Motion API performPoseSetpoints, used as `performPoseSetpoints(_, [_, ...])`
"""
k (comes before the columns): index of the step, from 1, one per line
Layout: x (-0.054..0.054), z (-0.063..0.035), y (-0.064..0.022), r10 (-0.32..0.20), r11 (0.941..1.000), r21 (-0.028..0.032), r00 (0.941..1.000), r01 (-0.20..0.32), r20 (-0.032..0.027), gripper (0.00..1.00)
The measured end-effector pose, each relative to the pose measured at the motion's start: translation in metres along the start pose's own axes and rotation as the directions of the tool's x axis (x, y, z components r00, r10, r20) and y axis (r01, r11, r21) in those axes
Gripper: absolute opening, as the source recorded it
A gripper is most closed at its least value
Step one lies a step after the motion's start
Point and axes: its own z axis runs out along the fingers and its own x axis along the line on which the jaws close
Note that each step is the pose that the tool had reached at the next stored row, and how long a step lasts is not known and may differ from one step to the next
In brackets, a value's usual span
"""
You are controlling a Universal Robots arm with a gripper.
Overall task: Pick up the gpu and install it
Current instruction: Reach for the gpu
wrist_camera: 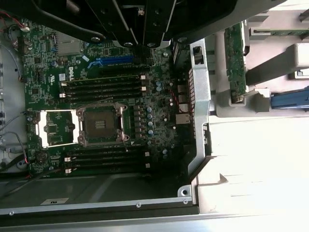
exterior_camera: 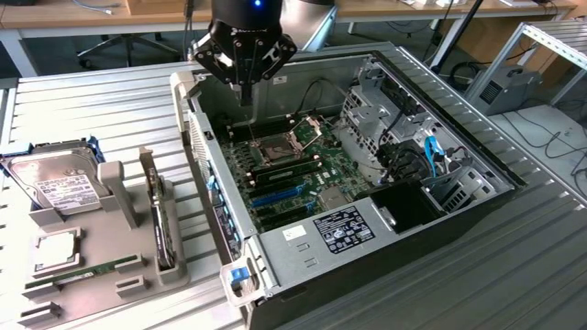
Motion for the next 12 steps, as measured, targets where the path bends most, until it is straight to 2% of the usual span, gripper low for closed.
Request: performPoseSetpoints(12, [0.0041,-0.0001,-0.0003,0.0,1.0,0.0,1.0,0.0,0.0,0.11])
